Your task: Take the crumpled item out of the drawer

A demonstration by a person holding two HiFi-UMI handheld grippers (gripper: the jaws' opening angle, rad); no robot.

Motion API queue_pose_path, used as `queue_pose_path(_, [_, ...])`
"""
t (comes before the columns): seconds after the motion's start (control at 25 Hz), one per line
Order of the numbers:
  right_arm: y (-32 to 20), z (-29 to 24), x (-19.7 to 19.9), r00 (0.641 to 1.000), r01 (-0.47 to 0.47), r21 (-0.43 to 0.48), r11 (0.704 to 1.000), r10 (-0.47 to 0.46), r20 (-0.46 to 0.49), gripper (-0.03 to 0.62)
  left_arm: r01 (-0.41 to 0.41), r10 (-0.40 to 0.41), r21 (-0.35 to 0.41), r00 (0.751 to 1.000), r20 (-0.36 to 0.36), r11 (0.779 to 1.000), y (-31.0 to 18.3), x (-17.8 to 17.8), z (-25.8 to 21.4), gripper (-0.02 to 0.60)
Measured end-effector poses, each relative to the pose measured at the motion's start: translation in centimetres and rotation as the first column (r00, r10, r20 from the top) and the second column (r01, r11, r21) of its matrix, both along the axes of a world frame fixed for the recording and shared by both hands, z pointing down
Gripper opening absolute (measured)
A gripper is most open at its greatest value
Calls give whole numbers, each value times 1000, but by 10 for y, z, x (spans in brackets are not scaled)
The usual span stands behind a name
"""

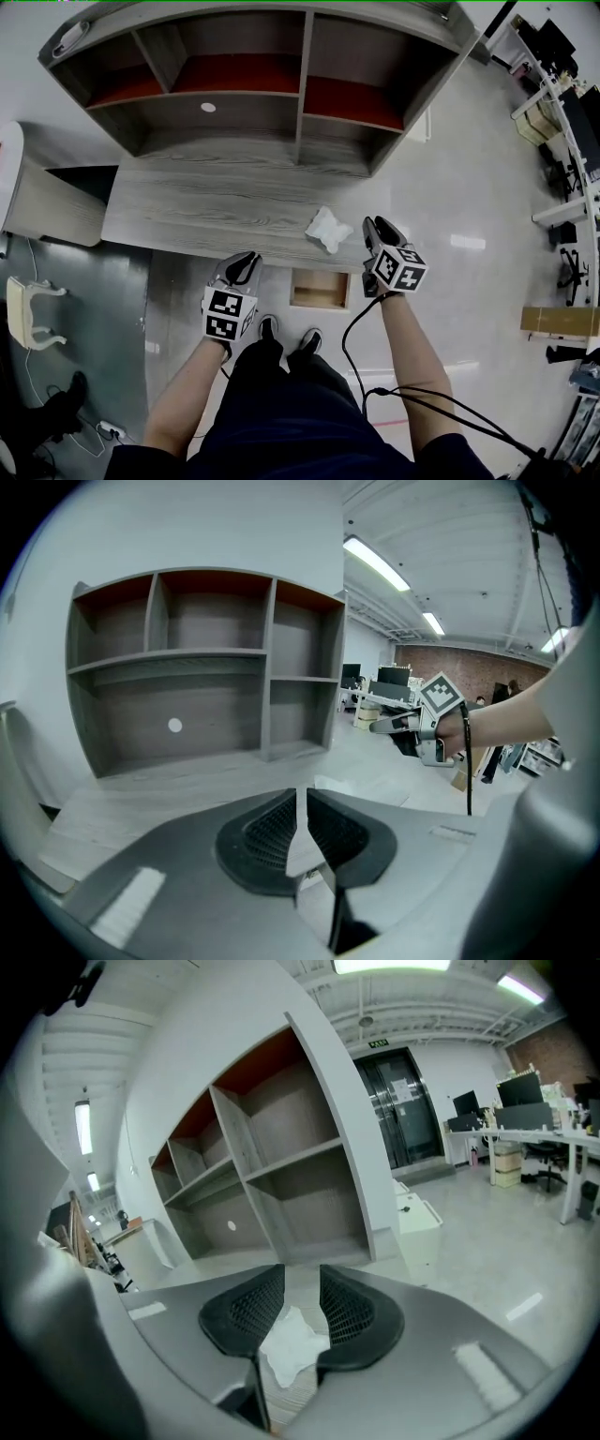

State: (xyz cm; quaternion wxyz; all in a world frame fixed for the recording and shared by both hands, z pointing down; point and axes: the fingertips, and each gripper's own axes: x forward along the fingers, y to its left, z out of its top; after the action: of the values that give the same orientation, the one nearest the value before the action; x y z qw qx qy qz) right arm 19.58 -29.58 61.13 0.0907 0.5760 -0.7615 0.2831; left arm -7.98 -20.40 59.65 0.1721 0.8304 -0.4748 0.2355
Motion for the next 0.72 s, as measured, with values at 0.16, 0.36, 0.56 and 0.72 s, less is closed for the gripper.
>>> queue_pose_path(0.16, [8, -50, -3, 998, 19, 112, 993, -12, -57, 123, -13, 14, 62, 1000, -10, 998, -15, 8, -25, 37])
queue_pose_path(0.36, [23, -116, -8, 991, 42, 265, 963, -7, -131, 117, -15, 23, 162, 999, -48, 987, -31, 18, -70, 37])
queue_pose_path(0.56, [44, -173, -13, 986, 49, 385, 922, 17, -167, 106, -15, 41, 266, 995, -94, 964, -37, 30, -123, 37])
queue_pose_path(0.72, [59, -209, -12, 987, 26, 461, 887, 49, -151, 78, -9, 57, 355, 991, -124, 935, -36, 40, -165, 37])
